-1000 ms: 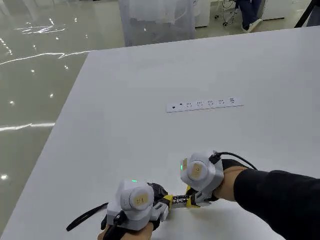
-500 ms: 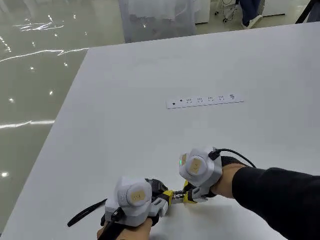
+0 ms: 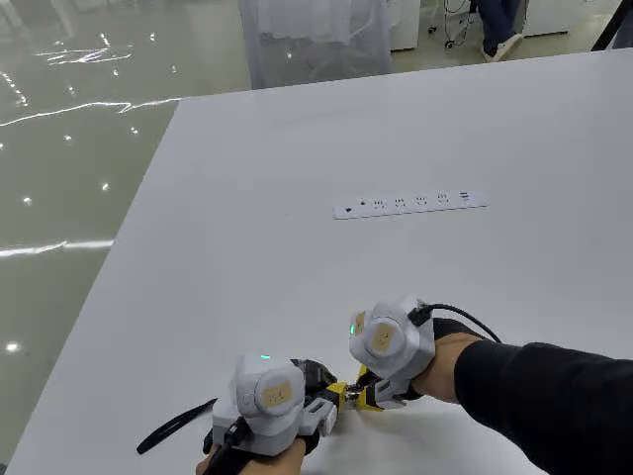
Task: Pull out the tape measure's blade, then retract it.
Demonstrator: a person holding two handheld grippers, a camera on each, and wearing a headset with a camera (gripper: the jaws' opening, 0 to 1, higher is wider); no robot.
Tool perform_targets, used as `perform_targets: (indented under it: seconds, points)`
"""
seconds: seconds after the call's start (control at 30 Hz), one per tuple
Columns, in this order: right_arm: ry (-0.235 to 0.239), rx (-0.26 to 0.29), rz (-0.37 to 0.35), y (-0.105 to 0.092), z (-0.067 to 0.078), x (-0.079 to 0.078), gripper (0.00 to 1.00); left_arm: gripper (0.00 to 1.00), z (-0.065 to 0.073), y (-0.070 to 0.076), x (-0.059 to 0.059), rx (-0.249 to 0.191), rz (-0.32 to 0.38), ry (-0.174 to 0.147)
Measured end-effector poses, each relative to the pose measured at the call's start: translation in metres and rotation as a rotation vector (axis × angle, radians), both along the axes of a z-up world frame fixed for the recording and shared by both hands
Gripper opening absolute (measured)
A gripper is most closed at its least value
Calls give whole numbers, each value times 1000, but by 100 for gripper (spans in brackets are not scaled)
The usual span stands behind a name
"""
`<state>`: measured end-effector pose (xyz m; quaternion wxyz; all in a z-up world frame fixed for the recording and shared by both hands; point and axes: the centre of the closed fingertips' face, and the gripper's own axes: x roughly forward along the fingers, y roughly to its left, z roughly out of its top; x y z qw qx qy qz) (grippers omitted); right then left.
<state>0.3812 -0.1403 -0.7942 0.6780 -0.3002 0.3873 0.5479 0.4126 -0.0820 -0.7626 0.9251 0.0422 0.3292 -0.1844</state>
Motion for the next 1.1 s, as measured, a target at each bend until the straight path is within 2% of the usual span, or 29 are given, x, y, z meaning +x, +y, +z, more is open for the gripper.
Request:
perform_targets:
  seconds: [0.1,0.47,1.0,1.1]
  points:
    - [11,10,-12,2,0,0,6,59,0,0,0,-3,1,1]
    - [0,-5,27,13,-1,1,6,59,0,1,0,-6,2,5]
    - [-2,0,22,16,0,0,7,59,1,1,0,-13,-1,2]
    - [-15,-10,24,18,-1,0,8,60,1,1,0,-14,-1,0]
